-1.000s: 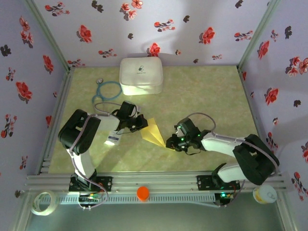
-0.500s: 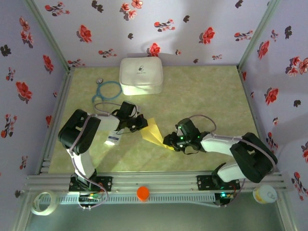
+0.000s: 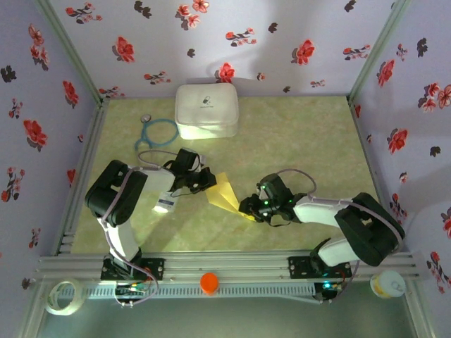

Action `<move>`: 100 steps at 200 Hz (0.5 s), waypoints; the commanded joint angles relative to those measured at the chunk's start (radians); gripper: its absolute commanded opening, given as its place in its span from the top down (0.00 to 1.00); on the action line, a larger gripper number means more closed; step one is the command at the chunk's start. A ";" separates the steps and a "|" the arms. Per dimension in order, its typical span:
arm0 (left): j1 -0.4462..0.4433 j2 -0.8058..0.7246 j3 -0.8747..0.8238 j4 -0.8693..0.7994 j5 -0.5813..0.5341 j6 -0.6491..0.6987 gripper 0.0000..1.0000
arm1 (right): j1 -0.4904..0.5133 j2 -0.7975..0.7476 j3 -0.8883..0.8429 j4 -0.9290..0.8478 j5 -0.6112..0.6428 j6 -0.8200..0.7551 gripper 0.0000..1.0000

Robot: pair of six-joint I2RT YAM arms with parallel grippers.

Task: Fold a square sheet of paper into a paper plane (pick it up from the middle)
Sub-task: Turn over the paper at the center of the table.

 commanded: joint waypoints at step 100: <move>0.013 0.007 -0.029 -0.054 -0.044 -0.011 1.00 | -0.008 0.058 -0.033 0.205 -0.013 0.053 0.66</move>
